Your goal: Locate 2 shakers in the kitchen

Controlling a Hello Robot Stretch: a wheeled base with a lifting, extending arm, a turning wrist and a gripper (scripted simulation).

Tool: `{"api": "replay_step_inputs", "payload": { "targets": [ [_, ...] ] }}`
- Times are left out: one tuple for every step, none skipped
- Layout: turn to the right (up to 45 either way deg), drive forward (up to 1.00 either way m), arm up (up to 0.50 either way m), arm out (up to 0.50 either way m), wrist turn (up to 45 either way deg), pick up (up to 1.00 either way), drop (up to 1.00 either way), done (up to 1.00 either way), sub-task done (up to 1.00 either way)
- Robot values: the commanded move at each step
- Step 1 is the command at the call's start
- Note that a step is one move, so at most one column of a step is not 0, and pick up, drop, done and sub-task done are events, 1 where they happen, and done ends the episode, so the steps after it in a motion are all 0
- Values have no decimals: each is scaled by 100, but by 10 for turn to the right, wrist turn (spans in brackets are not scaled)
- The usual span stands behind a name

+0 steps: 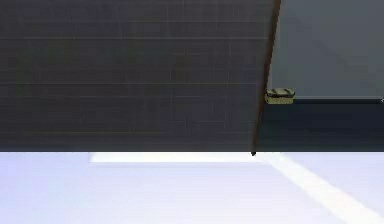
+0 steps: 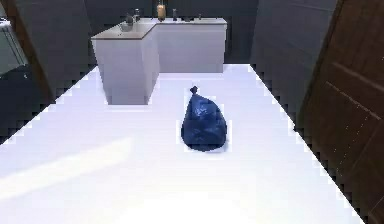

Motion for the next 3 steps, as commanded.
{"api": "replay_step_inputs", "payload": {
  "targets": [
    [450,0,0,0,0,0,0,0,0],
    [270,0,0,0,0,0,0,0,0],
    [0,100,0,0,0,0,0,0,0]
  ]
}}
